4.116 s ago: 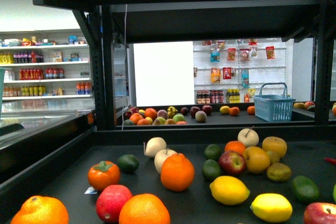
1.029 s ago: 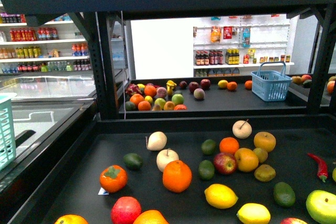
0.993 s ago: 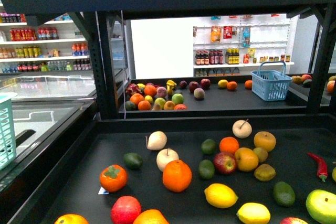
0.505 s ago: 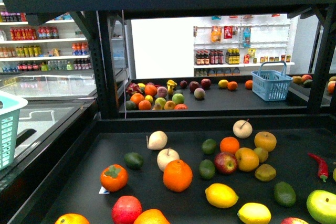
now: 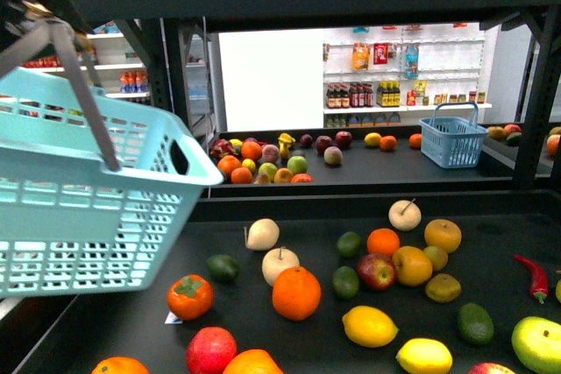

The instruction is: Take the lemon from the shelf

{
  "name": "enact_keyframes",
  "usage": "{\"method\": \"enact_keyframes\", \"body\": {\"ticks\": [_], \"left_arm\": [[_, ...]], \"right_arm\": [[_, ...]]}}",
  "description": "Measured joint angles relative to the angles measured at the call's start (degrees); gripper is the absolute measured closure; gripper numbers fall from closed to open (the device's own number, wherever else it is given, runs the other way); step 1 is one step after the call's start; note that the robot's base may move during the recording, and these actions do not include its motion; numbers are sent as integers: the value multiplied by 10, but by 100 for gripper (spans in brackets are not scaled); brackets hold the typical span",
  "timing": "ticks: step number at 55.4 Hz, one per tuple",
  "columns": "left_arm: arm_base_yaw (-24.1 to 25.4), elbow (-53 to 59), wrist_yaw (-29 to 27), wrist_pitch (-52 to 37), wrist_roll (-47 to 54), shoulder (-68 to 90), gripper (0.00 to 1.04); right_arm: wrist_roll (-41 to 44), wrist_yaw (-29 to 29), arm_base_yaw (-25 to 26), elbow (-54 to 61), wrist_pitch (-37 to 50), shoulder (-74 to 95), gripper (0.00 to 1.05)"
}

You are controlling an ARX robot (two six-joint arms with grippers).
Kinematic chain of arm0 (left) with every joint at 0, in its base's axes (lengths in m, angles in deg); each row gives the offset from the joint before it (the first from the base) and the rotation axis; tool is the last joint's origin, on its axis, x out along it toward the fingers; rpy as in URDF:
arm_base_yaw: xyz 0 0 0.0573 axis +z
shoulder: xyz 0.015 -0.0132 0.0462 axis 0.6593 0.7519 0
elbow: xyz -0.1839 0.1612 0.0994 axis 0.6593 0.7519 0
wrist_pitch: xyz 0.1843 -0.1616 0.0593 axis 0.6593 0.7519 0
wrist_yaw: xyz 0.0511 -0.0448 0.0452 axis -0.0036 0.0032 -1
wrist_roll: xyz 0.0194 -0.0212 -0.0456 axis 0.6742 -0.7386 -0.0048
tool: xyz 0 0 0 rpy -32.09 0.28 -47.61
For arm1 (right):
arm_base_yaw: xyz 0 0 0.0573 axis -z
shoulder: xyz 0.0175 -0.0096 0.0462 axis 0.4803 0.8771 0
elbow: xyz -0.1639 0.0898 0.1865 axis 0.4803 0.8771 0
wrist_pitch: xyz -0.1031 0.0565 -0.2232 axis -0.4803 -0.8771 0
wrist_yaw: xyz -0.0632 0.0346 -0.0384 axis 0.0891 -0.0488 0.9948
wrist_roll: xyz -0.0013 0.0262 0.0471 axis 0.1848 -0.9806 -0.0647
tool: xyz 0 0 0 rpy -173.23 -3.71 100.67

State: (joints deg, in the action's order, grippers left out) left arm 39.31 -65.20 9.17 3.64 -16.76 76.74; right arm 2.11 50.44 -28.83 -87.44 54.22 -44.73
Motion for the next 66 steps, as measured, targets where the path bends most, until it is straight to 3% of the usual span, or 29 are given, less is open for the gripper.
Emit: {"method": "enact_keyframes", "body": {"ticks": [21, 42, 43, 45, 48, 51, 58, 66], "left_arm": [[-177, -7, -21, -15, -30, 65, 88], [-230, -31, -15, -40, -18, 122, 89], [-232, -31, -15, -43, -15, 122, 89], [-237, -31, -17, -44, -6, 122, 89], [-240, -31, -16, -44, 0, 122, 89], [-243, -31, -16, -45, 3, 122, 89], [-244, -31, -12, -45, 2, 122, 89], [-243, -31, -15, -45, 2, 122, 89]], "right_arm": [[0, 0, 0, 0, 0, 0, 7], [0, 0, 0, 0, 0, 0, 7], [-5, 15, -4, 0, -1, 3, 7], [-42, 125, -27, -7, 17, 49, 7], [-87, 169, -8, -23, 75, 138, 7], [-113, 146, 27, -50, 147, 247, 7], [-132, 30, 87, -158, 282, 519, 7], [-122, -86, 119, -329, 274, 798, 7]]}}
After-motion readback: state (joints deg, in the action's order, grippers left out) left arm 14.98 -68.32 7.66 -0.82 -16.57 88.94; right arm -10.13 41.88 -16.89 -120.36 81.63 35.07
